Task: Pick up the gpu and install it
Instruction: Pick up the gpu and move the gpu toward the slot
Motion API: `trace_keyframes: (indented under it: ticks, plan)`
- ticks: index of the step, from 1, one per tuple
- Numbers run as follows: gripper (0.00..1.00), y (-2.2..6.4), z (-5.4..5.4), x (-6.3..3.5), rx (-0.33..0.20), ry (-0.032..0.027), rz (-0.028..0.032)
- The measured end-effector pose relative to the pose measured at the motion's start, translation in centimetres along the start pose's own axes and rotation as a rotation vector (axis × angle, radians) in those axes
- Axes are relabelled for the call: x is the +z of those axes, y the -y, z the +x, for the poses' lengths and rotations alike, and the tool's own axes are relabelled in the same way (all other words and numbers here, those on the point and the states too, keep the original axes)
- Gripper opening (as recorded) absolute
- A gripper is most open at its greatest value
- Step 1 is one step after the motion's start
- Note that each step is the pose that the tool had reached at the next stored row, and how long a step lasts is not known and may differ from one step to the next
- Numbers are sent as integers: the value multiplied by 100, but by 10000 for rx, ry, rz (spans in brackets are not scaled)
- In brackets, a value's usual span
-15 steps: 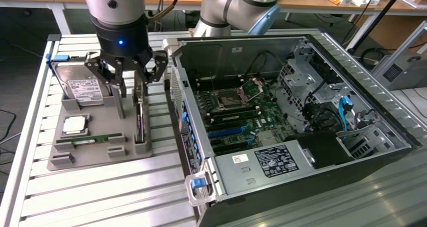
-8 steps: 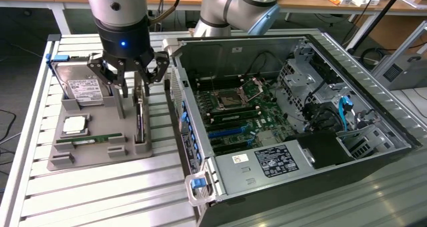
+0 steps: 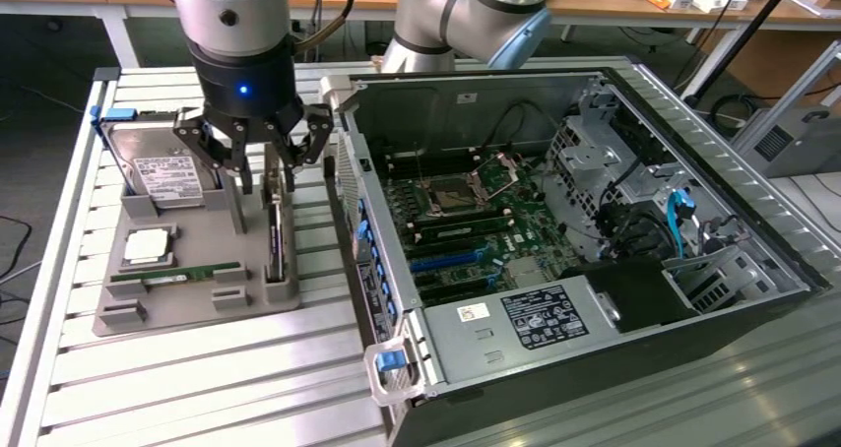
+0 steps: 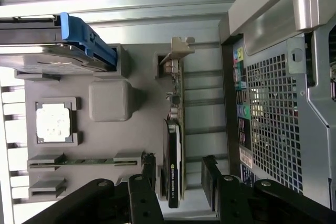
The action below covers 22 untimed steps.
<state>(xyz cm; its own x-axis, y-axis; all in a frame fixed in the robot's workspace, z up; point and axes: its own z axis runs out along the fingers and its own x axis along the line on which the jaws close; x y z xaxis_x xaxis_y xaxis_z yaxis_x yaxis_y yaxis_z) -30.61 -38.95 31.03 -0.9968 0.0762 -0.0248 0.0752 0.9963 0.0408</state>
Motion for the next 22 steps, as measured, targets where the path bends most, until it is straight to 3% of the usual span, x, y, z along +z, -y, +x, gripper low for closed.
trace_keyframes:
  ticks: [22]
  plan:
    - [48, -9, 3, 102, -3, 4, 72]
